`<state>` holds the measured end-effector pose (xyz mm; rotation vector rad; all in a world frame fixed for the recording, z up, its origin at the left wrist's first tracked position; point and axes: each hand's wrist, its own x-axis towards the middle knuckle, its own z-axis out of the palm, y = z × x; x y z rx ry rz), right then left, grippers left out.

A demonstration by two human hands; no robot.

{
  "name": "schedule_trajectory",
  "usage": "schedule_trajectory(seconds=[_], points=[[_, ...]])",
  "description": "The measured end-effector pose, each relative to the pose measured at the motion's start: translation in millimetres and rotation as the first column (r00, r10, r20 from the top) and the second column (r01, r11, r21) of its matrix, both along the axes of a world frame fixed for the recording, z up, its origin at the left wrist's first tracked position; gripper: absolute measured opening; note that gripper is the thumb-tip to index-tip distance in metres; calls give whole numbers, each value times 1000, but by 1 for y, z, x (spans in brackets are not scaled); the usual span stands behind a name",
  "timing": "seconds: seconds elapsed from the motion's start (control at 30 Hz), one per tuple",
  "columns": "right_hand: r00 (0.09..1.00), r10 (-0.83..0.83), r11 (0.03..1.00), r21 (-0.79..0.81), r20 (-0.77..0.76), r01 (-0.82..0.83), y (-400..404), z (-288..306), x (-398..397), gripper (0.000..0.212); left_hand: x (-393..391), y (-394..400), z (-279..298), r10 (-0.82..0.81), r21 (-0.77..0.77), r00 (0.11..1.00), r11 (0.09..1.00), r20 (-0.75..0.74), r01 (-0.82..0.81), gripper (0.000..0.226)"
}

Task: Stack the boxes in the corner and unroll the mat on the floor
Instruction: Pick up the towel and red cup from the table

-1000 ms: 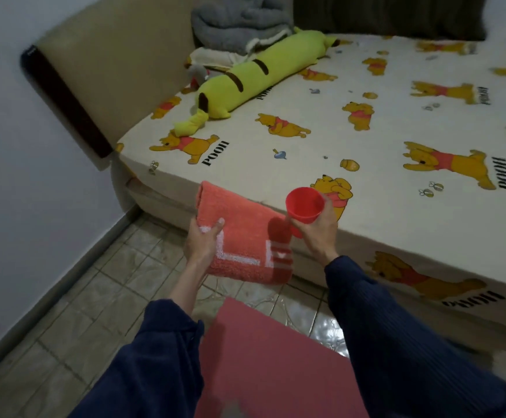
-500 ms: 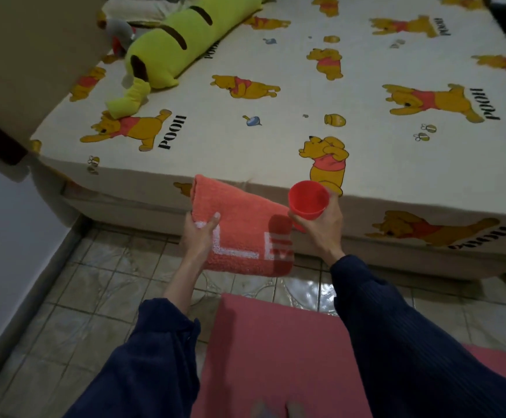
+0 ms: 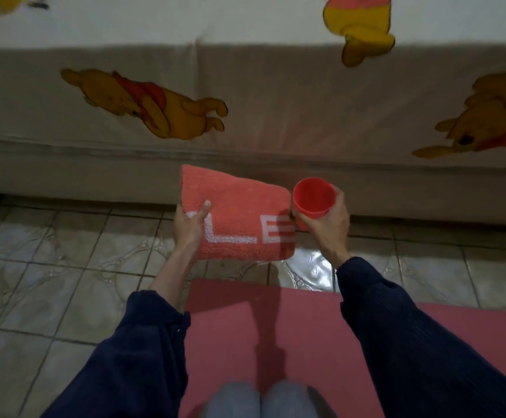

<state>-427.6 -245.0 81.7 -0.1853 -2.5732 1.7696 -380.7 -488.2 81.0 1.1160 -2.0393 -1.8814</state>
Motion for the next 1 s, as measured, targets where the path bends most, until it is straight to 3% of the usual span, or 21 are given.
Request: schedule_trajectory(seconds=[0.2, 0.4, 0.5, 0.7, 0.83, 1.0], points=[[999, -32, 999, -19, 9, 33, -2, -132, -9, 89, -18, -6, -127, -71, 46, 997, 996, -20, 72, 48], [996, -88, 996, 0, 10, 88, 2, -216, -16, 92, -32, -17, -216, -127, 92, 992, 988, -10, 128, 47], [996, -90, 996, 1, 15, 90, 4, -237, -16, 91, -31, -18, -239, -132, 81, 991, 988, 20, 130, 52], [996, -90, 996, 22, 23, 89, 2, -249, -15, 85, -25, -17, -254, -244, 56, 965, 969, 93, 240, 33], [994, -103, 995, 15, 30, 102, 5, -253, -15, 85, -24, -18, -264, -333, -26, 929, 940, 164, 341, 45], [997, -78, 997, 29, 24, 77, 9, -253, -12, 88, -21, -15, -269, -229, -159, 929, 946, 292, 283, 56]])
